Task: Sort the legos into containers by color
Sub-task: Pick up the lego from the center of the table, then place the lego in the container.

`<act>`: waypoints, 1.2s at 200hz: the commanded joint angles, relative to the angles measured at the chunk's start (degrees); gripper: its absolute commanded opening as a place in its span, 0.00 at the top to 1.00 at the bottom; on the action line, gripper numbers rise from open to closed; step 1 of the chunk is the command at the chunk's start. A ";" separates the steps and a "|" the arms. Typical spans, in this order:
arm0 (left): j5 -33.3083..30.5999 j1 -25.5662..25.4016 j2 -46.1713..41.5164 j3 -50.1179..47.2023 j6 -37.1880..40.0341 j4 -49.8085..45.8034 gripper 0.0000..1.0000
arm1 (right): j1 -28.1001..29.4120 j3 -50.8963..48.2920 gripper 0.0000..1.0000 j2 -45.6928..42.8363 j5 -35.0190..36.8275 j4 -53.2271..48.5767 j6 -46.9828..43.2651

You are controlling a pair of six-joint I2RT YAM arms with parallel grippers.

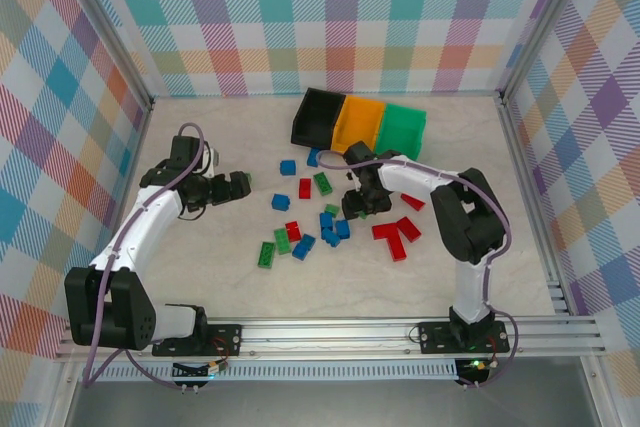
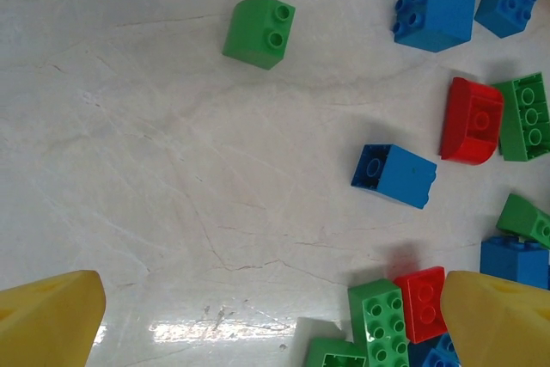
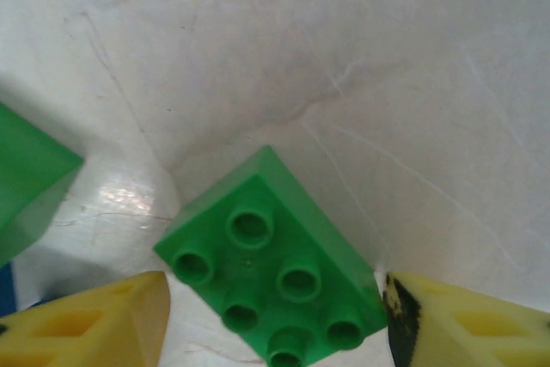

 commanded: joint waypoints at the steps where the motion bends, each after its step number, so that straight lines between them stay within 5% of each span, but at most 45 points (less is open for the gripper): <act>1: 0.26 0.52 -0.25 0.20 0.51 -1.71 0.00 | 0.01 0.96 0.46 1.19 -0.39 -1.68 0.44; 22: 2.67 0.55 1.01 1.74 -1.18 -2.28 0.00 | 0.03 0.69 0.64 0.64 -1.37 -0.94 0.66; 65: 4.56 0.58 -0.26 0.58 -3.87 -1.78 0.00 | -2.33 2.86 0.75 -4.88 -0.92 -0.58 0.15; 111: 3.36 0.55 -1.97 -0.91 -4.09 -1.93 0.00 | -12.06 9.44 0.77 -7.82 -4.84 0.59 1.27; 145: 4.37 0.48 -2.08 -3.10 -6.51 1.82 0.00 | -18.65 20.89 0.76 -1.33 -6.10 -2.77 2.79; 171: 5.36 0.54 -1.23 -6.08 -7.44 3.39 0.00 | -19.37 31.51 0.71 6.77 -4.11 -9.13 1.88; 186: 6.67 0.56 -1.06 -6.46 -7.54 2.85 0.00 | -19.37 33.68 0.54 8.80 -2.52 -10.74 1.99; 208: 7.61 0.55 -1.95 -4.64 -6.84 0.06 0.00 | -19.13 30.61 0.33 7.25 -4.20 -8.68 2.87; 240: 5.75 0.56 -3.75 -0.88 -2.74 -5.10 0.00 | -15.32 21.20 0.29 0.90 -3.00 -5.19 1.52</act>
